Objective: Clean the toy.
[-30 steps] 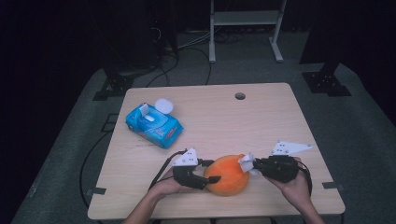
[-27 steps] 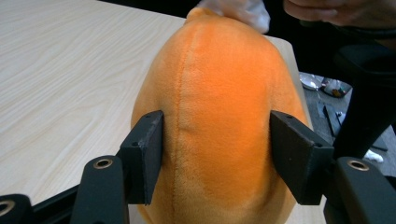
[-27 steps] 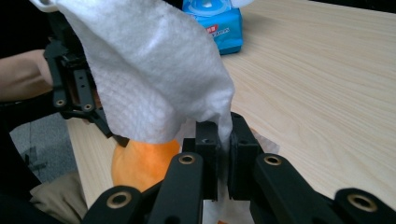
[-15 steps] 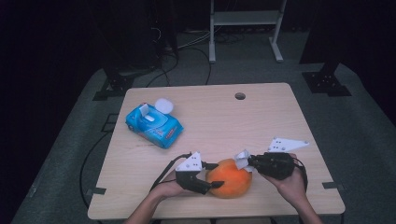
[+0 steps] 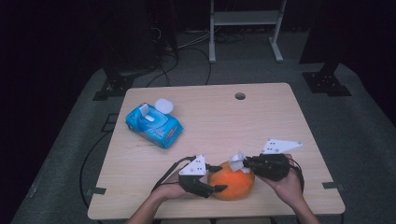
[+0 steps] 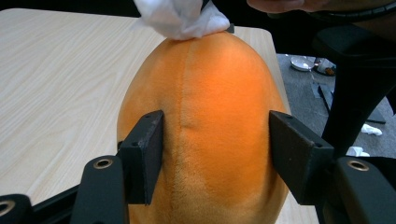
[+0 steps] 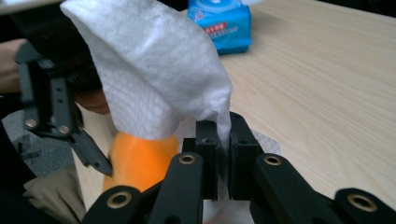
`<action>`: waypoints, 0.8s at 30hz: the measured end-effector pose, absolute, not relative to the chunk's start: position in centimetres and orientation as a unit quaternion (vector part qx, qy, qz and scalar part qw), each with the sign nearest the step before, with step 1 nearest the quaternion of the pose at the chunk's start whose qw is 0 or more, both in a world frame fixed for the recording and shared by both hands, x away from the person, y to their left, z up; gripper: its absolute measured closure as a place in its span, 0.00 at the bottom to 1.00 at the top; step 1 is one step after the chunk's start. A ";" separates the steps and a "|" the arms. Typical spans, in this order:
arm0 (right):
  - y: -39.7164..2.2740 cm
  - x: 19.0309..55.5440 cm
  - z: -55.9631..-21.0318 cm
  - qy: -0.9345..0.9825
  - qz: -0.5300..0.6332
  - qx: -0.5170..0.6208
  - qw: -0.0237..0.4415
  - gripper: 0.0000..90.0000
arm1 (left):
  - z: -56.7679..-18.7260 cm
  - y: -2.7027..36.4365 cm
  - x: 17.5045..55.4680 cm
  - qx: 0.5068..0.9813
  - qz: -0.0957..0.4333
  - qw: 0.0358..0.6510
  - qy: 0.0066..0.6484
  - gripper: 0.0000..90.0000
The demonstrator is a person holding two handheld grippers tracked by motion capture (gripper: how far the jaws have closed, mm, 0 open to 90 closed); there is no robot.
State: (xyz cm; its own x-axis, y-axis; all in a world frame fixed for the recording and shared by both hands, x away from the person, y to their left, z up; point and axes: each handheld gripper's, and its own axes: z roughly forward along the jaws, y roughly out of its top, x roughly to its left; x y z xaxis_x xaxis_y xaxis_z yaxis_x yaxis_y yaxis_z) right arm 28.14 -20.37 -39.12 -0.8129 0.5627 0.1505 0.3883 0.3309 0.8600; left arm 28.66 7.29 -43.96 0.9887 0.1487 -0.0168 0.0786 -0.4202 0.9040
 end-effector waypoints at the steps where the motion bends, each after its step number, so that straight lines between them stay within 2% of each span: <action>1: -20.6 28.2 -39.3 0.811 0.494 0.299 0.091 0.94 | -44.0 7.3 28.6 0.842 0.033 0.535 0.068 0.42; 3: -21.3 28.4 -39.5 0.814 0.479 0.312 0.108 0.94 | -43.9 7.2 28.6 0.843 0.035 0.533 0.066 0.42; 9: -21.7 28.1 -38.8 0.797 0.508 0.313 0.086 0.94 | -43.8 7.0 28.6 0.843 0.037 0.533 0.064 0.42; 12: -20.9 28.0 -39.2 0.813 0.490 0.304 0.088 0.94 | -43.9 7.1 28.5 0.843 0.035 0.533 0.064 0.42; 16: -22.2 28.3 -39.6 0.811 0.478 0.324 0.091 0.94 | -43.8 7.0 28.4 0.843 0.035 0.533 0.061 0.42; 24: -22.0 27.2 -38.8 0.811 0.491 0.308 0.080 0.94 | -43.9 7.1 28.5 0.843 0.032 0.533 0.067 0.42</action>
